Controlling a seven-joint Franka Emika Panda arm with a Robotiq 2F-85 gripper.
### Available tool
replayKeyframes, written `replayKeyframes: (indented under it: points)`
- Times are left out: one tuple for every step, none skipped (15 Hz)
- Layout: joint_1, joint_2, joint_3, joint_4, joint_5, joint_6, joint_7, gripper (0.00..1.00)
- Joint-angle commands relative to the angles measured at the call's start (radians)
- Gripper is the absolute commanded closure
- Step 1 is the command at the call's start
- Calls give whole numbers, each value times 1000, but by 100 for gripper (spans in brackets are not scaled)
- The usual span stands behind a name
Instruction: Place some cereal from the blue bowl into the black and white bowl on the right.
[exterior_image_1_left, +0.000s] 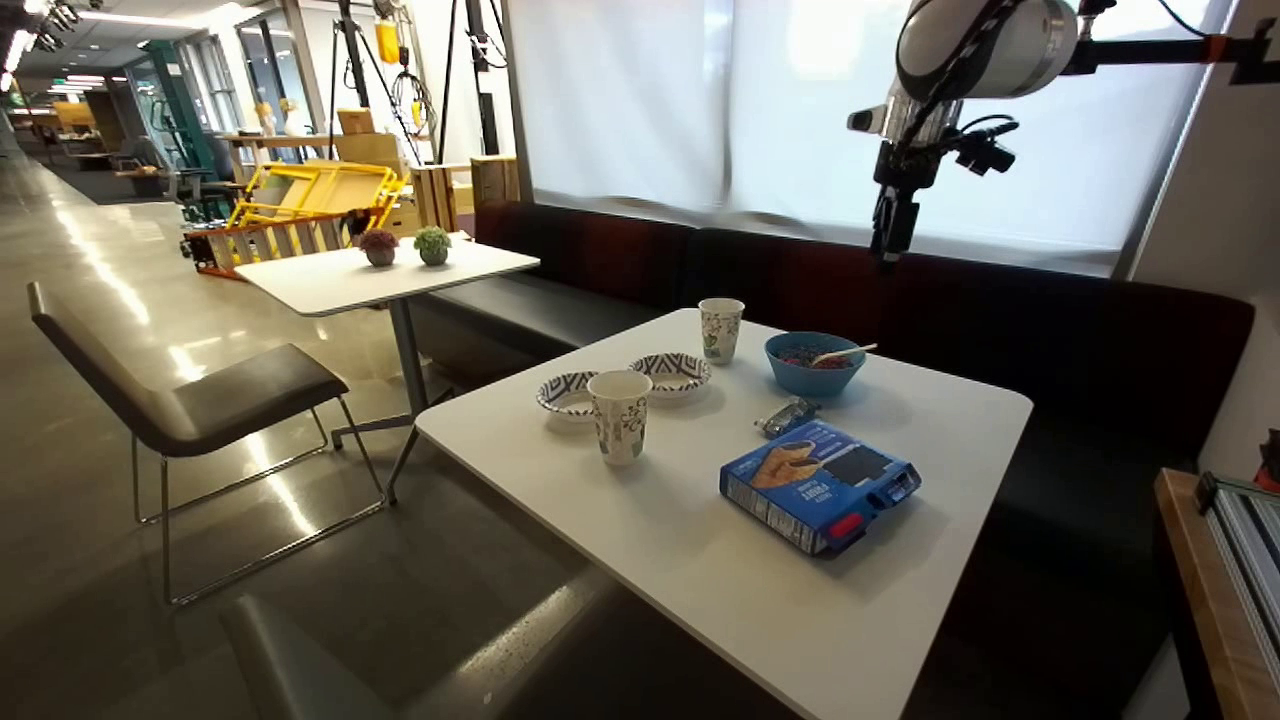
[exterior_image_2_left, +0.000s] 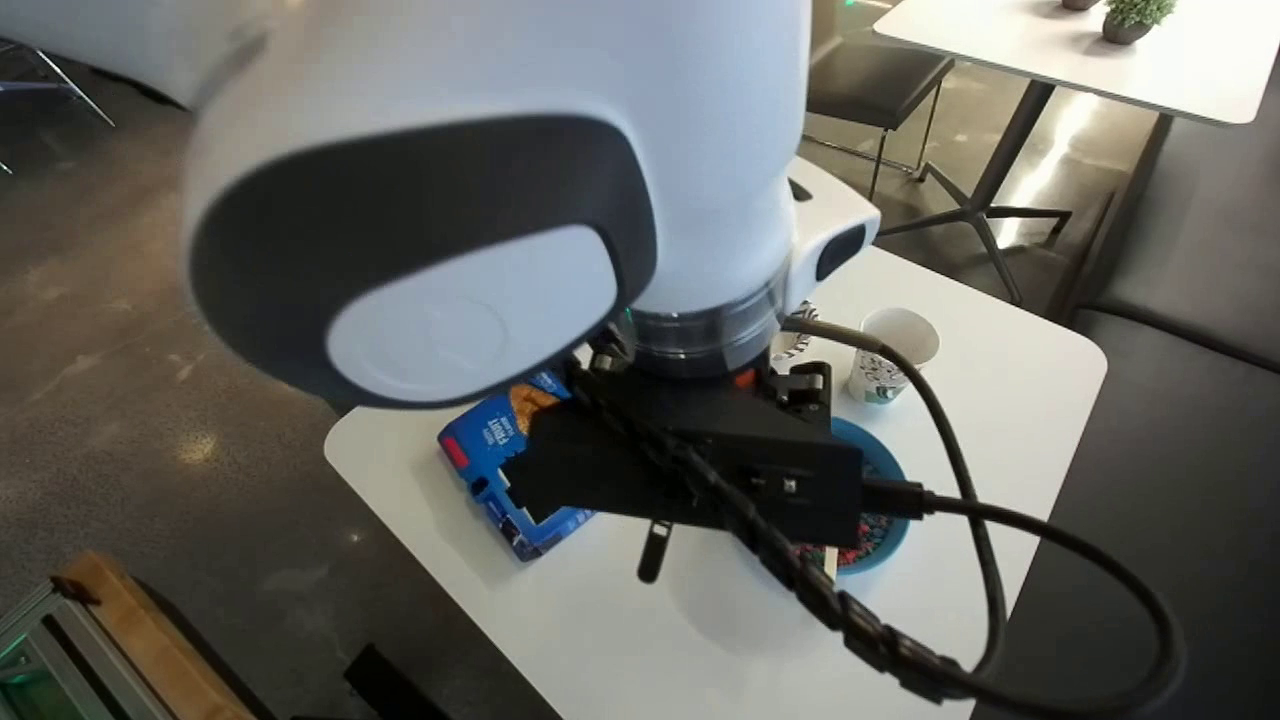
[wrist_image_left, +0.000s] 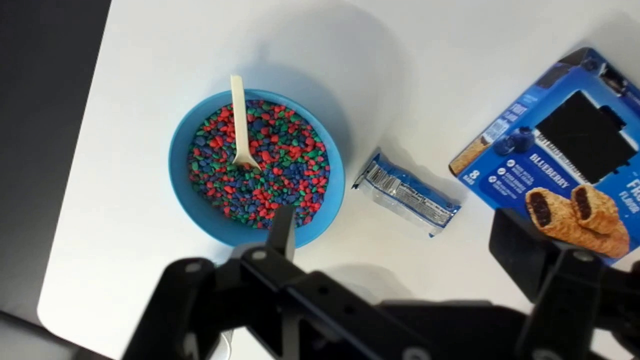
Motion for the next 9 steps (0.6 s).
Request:
replayKeyframes:
  points:
    - [-71,144,53,80,184,86,-190,0]
    - [-98,176,79,104,243,83,-259,0]
    - [-125,210,101,131,282,96,-317,0]
    - [-157,242,133,163,336,104,-397,0]
    - [-183,268,155,193,362,111,-450,0]
    - [-212,298,179,228,396,102,-499,0]
    - [-236,329,195,261,410,106,-542,0]
    - [-259,355,211,288,427,115,-581,0]
    - [-286,382,230,311,454,137,-620,0]
